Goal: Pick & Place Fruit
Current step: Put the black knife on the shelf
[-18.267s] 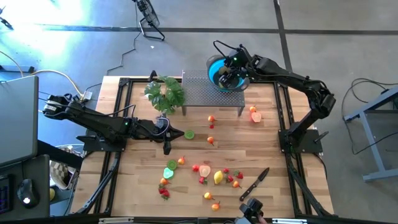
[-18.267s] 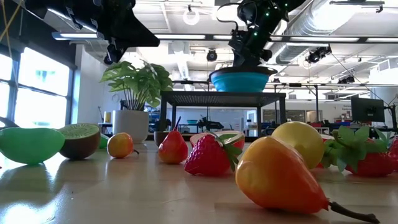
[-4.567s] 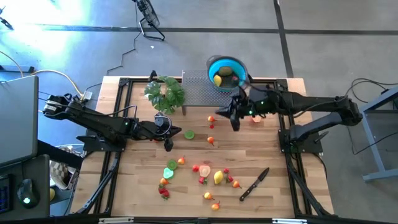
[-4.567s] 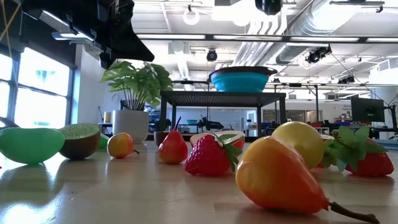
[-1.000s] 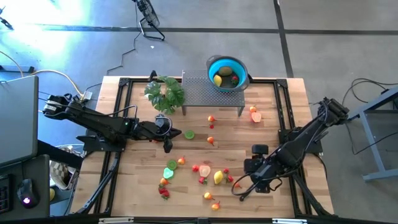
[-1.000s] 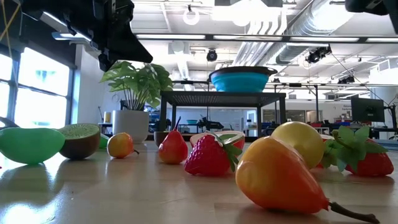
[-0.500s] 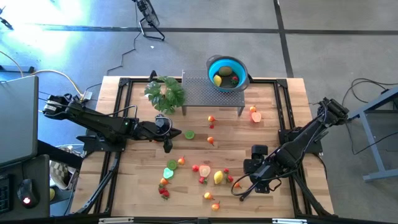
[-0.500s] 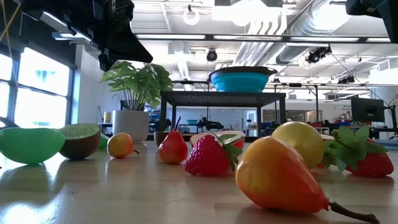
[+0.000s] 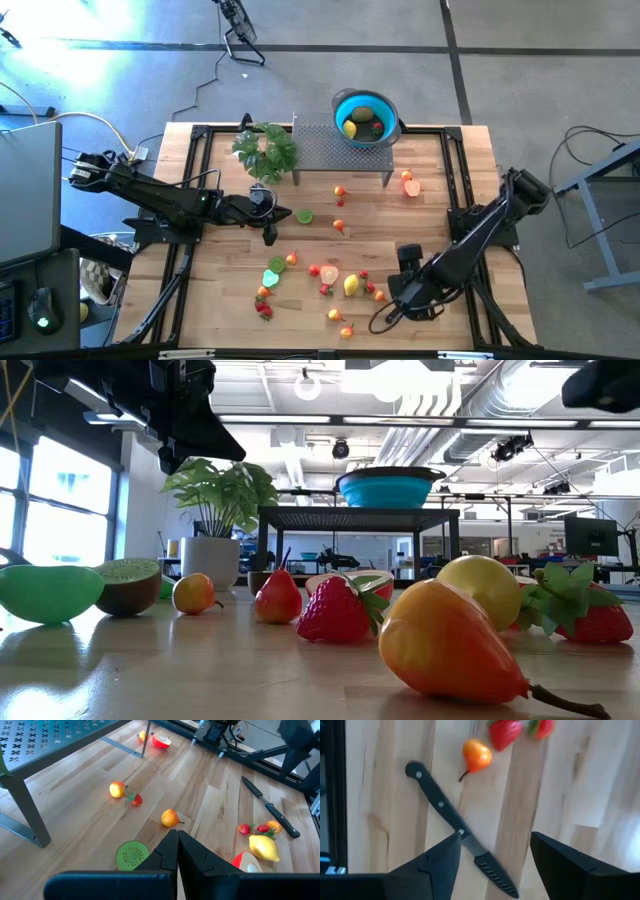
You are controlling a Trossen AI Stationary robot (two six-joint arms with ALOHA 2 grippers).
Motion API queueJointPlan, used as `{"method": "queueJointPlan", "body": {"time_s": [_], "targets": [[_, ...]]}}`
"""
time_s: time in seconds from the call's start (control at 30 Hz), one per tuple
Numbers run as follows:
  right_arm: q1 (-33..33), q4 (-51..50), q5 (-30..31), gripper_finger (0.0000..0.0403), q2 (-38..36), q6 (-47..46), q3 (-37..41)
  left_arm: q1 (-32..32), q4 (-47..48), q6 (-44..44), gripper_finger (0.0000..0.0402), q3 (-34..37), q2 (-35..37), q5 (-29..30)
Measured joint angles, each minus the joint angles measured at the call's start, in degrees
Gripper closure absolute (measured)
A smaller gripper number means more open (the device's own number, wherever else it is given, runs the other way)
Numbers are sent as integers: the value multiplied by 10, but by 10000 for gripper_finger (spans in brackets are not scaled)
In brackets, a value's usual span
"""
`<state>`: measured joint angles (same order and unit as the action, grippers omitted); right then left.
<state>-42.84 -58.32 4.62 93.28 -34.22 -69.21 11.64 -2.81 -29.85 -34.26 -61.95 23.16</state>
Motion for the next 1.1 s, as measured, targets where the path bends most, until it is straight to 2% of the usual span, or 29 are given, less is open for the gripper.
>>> {"method": "queueJointPlan", "body": {"time_s": [0.43, 0.77, 1.1], "targets": [[-66, 68, -1, 176, 61, -21, 0, 0, 0, 0, 402, 0, 0, 0], [-74, 90, 34, 176, 106, -50, 2, 0, 0, 0, 402, 0, 0, 0], [-75, 151, 11, 176, 114, -66, 42, 0, 0, 0, 402, 0, 0, 0]]}}
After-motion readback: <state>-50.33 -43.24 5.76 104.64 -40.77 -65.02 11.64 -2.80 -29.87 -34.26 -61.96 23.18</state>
